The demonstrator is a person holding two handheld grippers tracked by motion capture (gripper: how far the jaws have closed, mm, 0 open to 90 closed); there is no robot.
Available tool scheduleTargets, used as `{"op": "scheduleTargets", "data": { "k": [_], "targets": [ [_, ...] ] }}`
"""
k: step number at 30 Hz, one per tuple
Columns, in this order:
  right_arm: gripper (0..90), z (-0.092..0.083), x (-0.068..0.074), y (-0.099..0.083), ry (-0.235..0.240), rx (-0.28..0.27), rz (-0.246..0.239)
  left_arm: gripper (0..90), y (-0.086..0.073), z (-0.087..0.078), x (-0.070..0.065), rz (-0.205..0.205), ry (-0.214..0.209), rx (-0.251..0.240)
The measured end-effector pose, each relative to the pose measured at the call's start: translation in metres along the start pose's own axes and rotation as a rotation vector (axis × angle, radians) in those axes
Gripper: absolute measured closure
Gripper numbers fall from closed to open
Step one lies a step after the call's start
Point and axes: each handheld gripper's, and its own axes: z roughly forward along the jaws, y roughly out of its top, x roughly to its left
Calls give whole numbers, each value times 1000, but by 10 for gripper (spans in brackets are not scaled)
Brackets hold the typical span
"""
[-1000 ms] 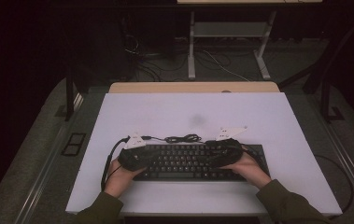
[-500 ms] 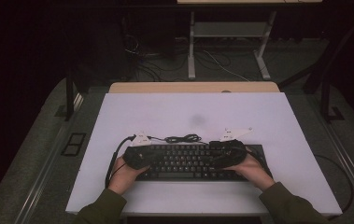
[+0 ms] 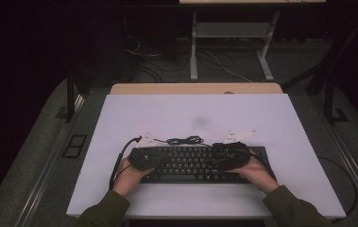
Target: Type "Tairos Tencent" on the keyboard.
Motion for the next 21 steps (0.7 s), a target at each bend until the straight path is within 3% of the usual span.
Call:
{"op": "scheduleTargets", "data": {
  "k": [21],
  "targets": [
    [245, 0, -1, 0, -4, 3, 0, 896, 0, 5, 0, -3, -10, 15]
  ]
}}
